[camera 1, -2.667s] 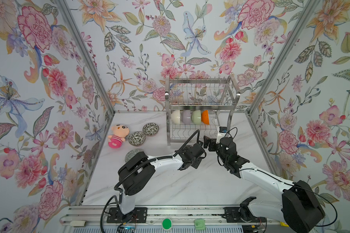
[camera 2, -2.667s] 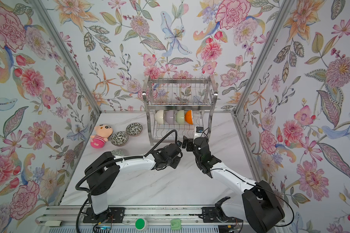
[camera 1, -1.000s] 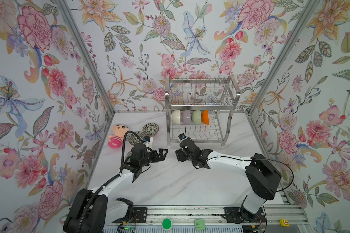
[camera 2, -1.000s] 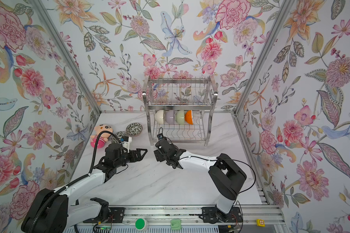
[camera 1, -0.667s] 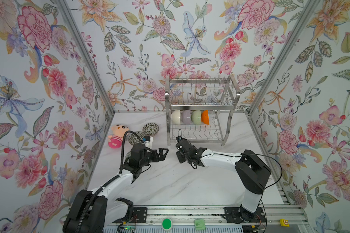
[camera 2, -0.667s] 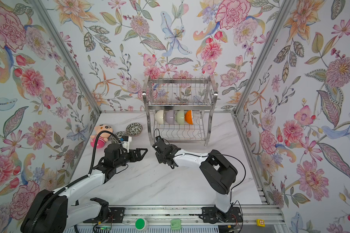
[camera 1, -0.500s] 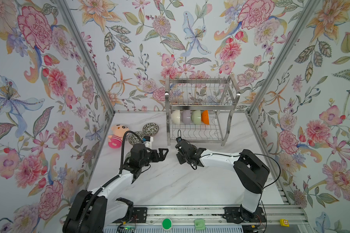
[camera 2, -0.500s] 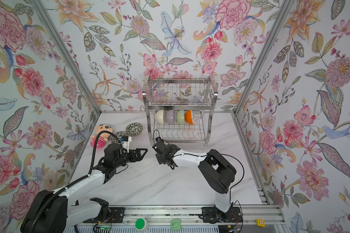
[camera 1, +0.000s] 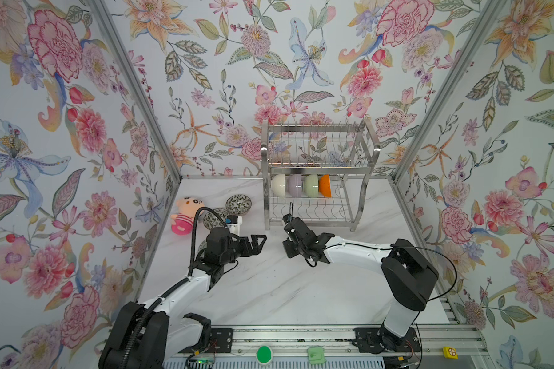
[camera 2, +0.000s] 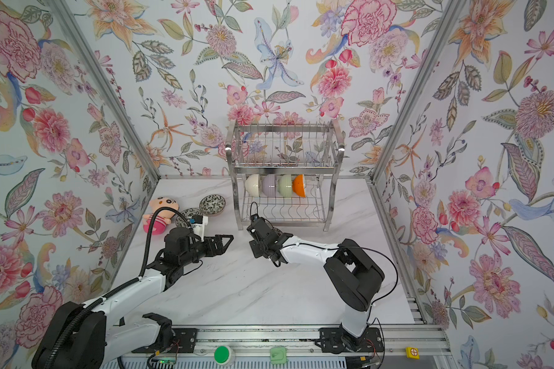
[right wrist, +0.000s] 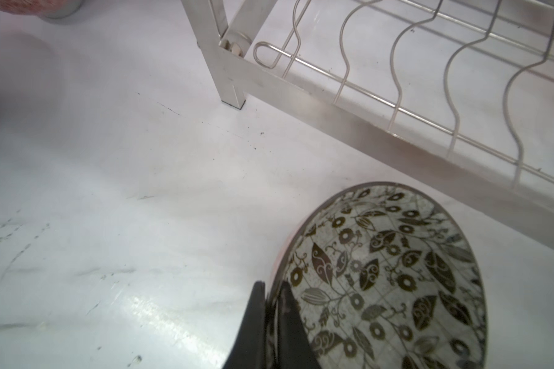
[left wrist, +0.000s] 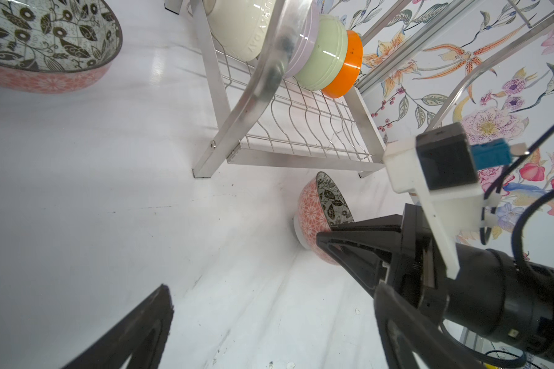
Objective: Load the bowls into the dish rack
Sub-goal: 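Lift the leaf-patterned bowl with the right gripper and carry it into the rack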
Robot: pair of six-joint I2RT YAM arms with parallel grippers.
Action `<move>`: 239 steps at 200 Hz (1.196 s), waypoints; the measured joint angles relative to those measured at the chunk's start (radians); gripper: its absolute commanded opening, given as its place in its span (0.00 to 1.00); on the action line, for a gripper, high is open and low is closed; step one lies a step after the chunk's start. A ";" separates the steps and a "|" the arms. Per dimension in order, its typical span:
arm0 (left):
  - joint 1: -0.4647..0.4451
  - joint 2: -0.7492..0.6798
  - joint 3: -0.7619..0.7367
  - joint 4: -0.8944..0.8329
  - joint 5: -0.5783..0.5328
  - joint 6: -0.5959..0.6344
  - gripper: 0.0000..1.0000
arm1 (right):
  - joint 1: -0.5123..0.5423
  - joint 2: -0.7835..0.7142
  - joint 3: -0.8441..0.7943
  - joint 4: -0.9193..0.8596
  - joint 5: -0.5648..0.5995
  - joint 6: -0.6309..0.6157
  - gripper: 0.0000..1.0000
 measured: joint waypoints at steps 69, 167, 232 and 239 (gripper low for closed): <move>0.000 0.000 0.000 0.000 0.000 0.000 0.99 | -0.187 -0.193 -0.187 0.286 -0.334 0.132 0.00; -0.125 0.090 0.057 0.036 -0.070 -0.005 0.99 | -0.271 -0.140 -0.235 0.768 -0.532 0.348 0.00; -0.196 0.174 0.120 0.116 -0.122 -0.034 0.99 | -0.298 -0.010 -0.225 0.992 -0.547 0.446 0.00; -0.206 0.180 0.130 0.114 -0.131 -0.034 1.00 | -0.303 0.005 -0.221 1.013 -0.547 0.459 0.00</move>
